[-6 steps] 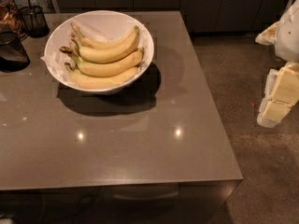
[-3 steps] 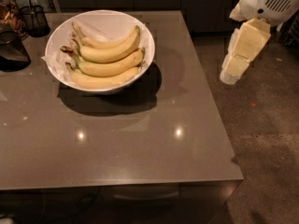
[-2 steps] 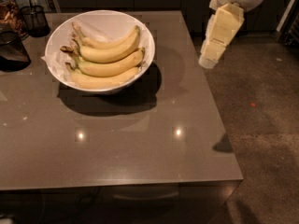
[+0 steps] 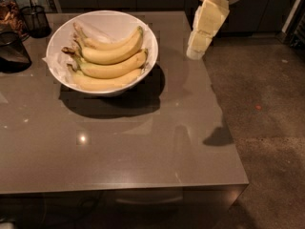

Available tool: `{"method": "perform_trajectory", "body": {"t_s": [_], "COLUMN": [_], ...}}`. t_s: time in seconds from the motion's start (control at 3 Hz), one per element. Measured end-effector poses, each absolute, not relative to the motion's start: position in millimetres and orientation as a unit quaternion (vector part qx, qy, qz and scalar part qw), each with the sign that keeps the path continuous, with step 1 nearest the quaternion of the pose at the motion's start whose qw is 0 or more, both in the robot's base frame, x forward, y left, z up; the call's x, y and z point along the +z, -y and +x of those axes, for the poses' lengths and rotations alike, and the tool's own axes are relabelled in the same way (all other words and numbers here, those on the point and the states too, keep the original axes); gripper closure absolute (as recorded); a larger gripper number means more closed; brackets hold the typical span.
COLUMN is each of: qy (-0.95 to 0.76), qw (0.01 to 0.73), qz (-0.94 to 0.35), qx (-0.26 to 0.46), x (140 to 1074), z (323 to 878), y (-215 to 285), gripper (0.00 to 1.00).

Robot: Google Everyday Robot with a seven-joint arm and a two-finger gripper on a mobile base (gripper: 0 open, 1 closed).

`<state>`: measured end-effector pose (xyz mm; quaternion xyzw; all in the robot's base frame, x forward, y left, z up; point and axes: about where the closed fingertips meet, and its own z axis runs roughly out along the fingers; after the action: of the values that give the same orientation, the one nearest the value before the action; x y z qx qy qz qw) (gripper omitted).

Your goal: Pick banana from white bowl

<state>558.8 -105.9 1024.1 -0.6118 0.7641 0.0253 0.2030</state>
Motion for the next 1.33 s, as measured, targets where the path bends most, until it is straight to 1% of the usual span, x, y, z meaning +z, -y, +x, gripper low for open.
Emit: {"method": "perform_trajectory", "body": {"t_s": [0.33, 0.67, 1.0, 1.33], "qy": [-0.723, -0.679, -0.676, -0.662], "qw": [0.223, 0.219, 0.231, 0.242], "qz": [-0.654, -0.701, -0.700, -0.709], "qx": [0.021, 0.003, 0.002, -0.001], "x": [1039.2, 1040.4, 1042.9, 1039.8], "z": [578.0, 590.5, 595.2, 601.7], "y": [58.9, 9.4, 2.2, -15.3], "gripper": [0.00, 0.00, 0.00, 0.00]}}
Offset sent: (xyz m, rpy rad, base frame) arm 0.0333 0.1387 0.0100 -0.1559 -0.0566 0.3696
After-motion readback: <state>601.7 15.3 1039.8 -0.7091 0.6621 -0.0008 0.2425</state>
